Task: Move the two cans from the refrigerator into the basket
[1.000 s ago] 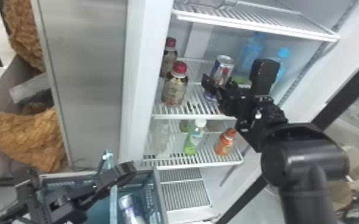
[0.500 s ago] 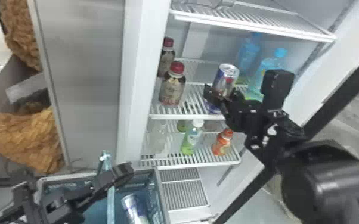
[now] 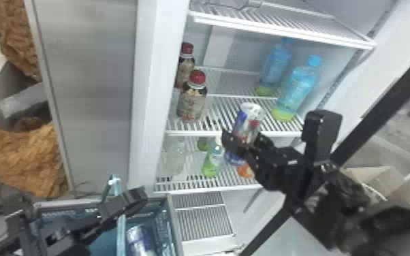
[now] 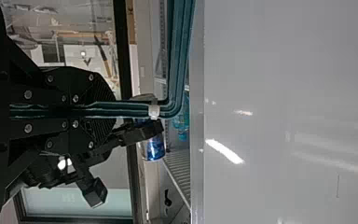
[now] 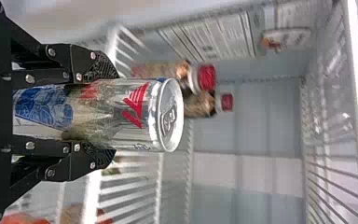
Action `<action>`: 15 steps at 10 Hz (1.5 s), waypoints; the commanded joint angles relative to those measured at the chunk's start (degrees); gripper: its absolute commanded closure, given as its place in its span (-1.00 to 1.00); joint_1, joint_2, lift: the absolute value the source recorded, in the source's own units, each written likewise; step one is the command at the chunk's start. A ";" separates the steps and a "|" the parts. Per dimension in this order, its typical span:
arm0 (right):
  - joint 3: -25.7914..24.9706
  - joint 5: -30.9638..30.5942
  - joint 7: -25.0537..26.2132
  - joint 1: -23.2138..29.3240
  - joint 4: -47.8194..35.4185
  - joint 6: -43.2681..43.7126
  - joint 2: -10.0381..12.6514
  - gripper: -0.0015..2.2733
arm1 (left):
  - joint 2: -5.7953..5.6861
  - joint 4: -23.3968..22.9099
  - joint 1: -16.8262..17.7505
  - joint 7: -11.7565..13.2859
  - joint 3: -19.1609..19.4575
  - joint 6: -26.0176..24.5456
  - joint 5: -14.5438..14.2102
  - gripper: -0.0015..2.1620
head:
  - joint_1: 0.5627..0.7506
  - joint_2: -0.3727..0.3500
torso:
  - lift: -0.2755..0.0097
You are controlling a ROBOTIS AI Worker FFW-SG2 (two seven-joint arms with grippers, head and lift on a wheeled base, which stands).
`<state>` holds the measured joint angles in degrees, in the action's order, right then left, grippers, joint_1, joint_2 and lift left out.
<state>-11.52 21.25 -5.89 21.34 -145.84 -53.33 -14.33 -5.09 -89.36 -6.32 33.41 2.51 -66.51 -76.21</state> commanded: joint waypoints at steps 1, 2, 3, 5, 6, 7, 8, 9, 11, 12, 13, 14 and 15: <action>0.21 2.29 0.00 4.25 -3.72 -2.35 0.27 0.13 | -0.09 0.00 -0.01 0.07 0.00 0.00 0.00 0.10 | 0.41 -0.86 | 0.72; 0.67 4.57 -0.09 6.50 -4.84 -3.34 0.62 0.13 | -0.09 0.00 -0.01 0.07 0.11 0.00 0.00 0.10 | 0.41 -0.83 | 0.72; 1.70 6.29 -0.09 8.05 -5.40 -3.90 0.89 0.13 | -0.09 0.00 -0.15 0.07 0.11 0.00 0.00 0.10 | 0.41 -0.79 | 0.72; 4.21 7.66 -1.23 9.46 -4.14 -4.32 1.59 0.13 | -0.09 0.00 -0.01 0.07 0.11 0.00 0.00 0.10 | 0.41 -0.68 | 0.72; 4.78 7.77 -2.46 9.74 -2.03 -4.60 2.38 0.13 | -0.09 0.00 -0.15 0.07 0.11 0.00 0.00 0.10 | 0.41 -0.63 | 0.72; 5.24 7.54 -2.55 10.16 -0.76 -5.03 3.08 0.13 | -0.09 0.00 -0.15 0.07 0.11 0.00 0.00 0.10 | 0.41 -0.61 | 0.72; 5.70 7.66 -2.99 10.30 1.49 -5.17 3.52 0.13 | -0.09 0.00 -0.15 0.07 0.11 0.00 0.00 0.10 | 0.41 -0.59 | 0.72; 6.15 7.89 -4.31 9.74 5.00 -5.17 3.87 0.13 | 0.00 0.00 -0.15 0.07 0.23 0.14 0.00 0.10 | 0.41 -0.58 | 0.72; 7.98 9.83 -7.12 8.05 11.61 -4.74 4.75 0.13 | 0.00 0.00 -0.15 0.16 0.23 0.00 0.00 0.10 | 0.41 -0.54 | 0.72; 9.12 10.40 -7.56 7.21 13.30 -4.46 4.93 0.13 | 0.00 0.00 -0.15 0.16 0.23 0.14 0.00 0.10 | 0.41 -0.48 | 0.72; 9.81 11.31 -8.96 6.08 15.69 -4.32 4.84 0.13 | 0.00 0.00 -0.15 0.25 0.23 0.14 0.00 0.10 | 0.41 -0.46 | 0.72; 10.15 11.43 -10.46 5.10 17.52 -4.04 4.84 0.01 | 0.00 0.00 -0.29 0.25 0.23 0.00 0.00 0.10 | 0.41 -0.41 | 0.72; 10.50 12.11 -11.51 4.54 18.50 -3.90 4.84 -0.38 | 0.00 0.00 -0.43 0.25 0.23 0.14 0.00 0.10 | 0.41 -0.36 | 0.72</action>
<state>-1.20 32.98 -17.45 26.17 -127.98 -57.30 -9.49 -5.09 -89.36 -6.69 33.66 2.74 -66.43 -76.21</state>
